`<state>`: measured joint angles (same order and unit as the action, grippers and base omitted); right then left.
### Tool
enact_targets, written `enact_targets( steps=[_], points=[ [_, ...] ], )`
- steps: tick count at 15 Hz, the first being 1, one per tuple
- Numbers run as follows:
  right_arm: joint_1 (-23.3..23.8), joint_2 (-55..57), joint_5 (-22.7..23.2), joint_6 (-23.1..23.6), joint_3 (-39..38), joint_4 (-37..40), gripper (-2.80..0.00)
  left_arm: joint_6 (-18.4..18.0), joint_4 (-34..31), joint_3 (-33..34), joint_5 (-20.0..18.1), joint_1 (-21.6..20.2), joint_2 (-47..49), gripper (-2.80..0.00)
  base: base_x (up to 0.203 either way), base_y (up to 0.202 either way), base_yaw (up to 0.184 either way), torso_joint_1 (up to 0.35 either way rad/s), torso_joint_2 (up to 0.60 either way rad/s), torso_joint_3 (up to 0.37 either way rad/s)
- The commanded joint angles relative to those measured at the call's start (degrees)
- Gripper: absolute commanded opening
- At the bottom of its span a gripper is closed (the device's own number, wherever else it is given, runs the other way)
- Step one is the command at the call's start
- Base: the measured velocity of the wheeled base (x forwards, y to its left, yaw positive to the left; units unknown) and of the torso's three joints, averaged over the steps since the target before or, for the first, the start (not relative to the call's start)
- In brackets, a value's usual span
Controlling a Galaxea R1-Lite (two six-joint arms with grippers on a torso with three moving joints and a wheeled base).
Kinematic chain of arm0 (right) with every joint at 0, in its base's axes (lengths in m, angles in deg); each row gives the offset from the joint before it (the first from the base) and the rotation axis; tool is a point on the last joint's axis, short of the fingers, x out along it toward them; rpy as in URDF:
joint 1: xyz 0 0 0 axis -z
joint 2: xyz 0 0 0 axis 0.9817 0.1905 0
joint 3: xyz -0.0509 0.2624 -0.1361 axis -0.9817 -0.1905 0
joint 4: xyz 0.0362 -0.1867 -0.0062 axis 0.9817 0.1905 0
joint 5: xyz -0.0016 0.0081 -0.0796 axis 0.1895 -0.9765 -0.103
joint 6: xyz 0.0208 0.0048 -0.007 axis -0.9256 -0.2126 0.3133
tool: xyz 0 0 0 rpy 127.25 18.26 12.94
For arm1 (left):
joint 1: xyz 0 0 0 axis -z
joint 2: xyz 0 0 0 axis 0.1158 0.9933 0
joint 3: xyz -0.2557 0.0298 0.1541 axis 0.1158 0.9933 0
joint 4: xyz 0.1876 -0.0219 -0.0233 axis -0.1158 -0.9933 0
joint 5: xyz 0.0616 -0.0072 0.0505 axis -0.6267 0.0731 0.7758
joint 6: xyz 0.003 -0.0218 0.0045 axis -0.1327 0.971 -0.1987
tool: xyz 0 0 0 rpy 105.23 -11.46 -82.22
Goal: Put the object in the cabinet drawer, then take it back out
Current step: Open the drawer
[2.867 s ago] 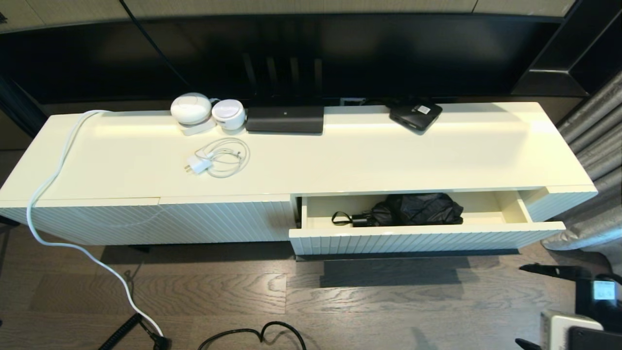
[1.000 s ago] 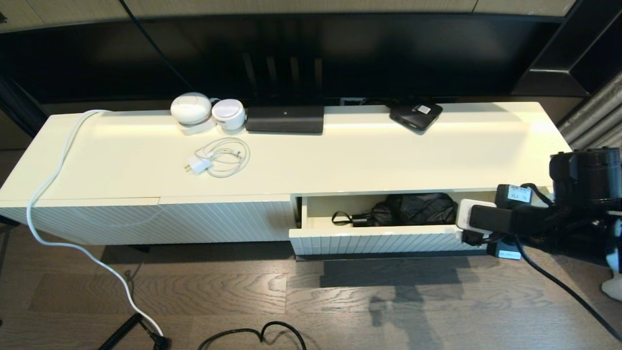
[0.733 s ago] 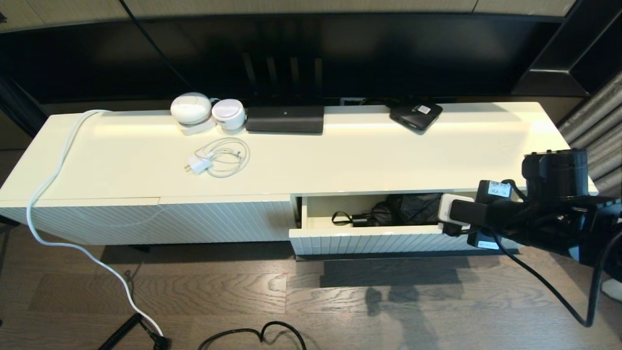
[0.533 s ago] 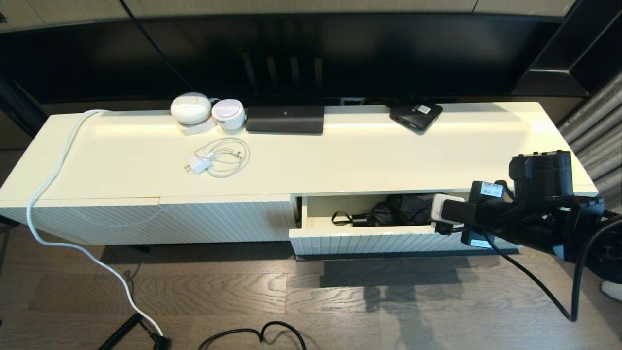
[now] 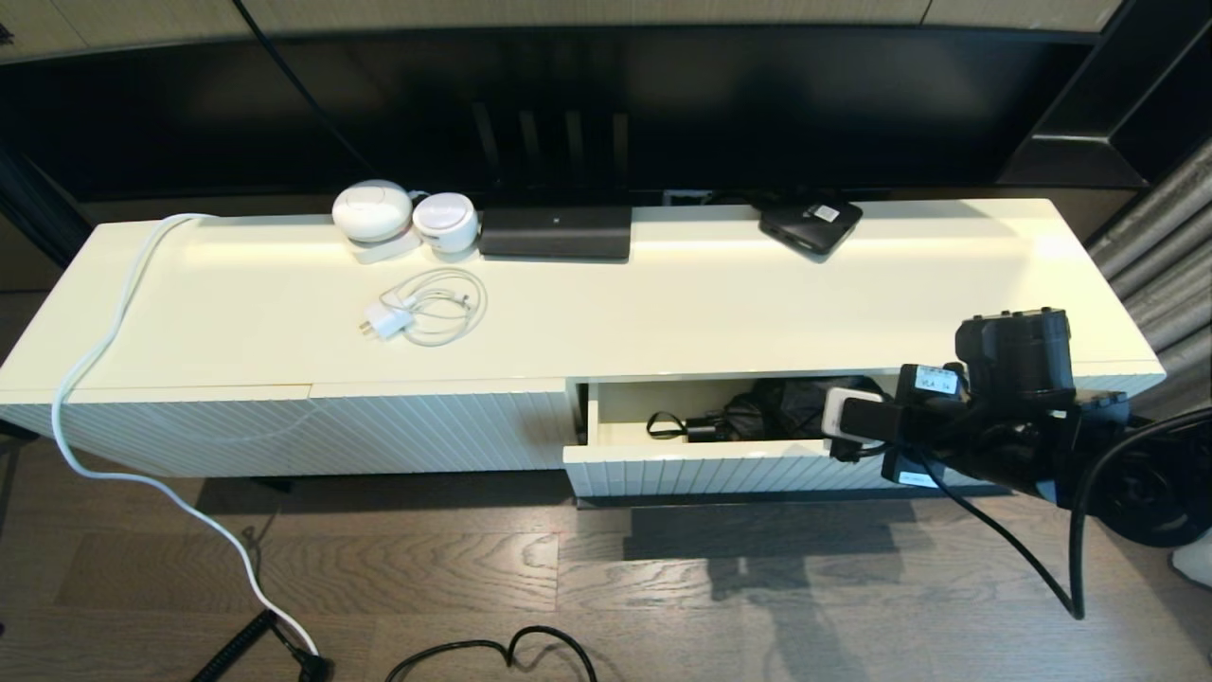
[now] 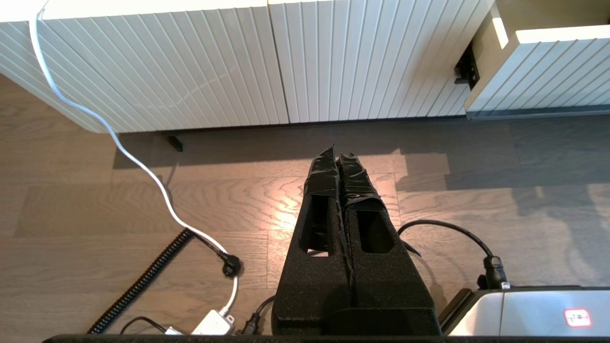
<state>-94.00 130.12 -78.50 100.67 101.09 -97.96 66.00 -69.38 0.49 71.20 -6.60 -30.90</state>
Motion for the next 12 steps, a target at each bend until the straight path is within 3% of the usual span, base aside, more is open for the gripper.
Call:
enact_targets(
  steps=[1, 12],
  points=[
    [-0.1, 1.5, -0.1, 0.3, 0.2, -0.2, -2.80, 0.0, 0.0, 0.1, 0.0, 0.0, 0.1, -2.80, 0.000, 0.000, 0.000, 0.000, 0.00, 0.000],
    [-0.9, 3.8, -0.2, 0.3, 1.6, -0.8, -2.80, 0.0, 0.0, 0.1, 0.0, 0.0, 0.1, -2.80, 0.000, 0.000, 0.000, 0.000, 0.00, 0.000]
  ],
)
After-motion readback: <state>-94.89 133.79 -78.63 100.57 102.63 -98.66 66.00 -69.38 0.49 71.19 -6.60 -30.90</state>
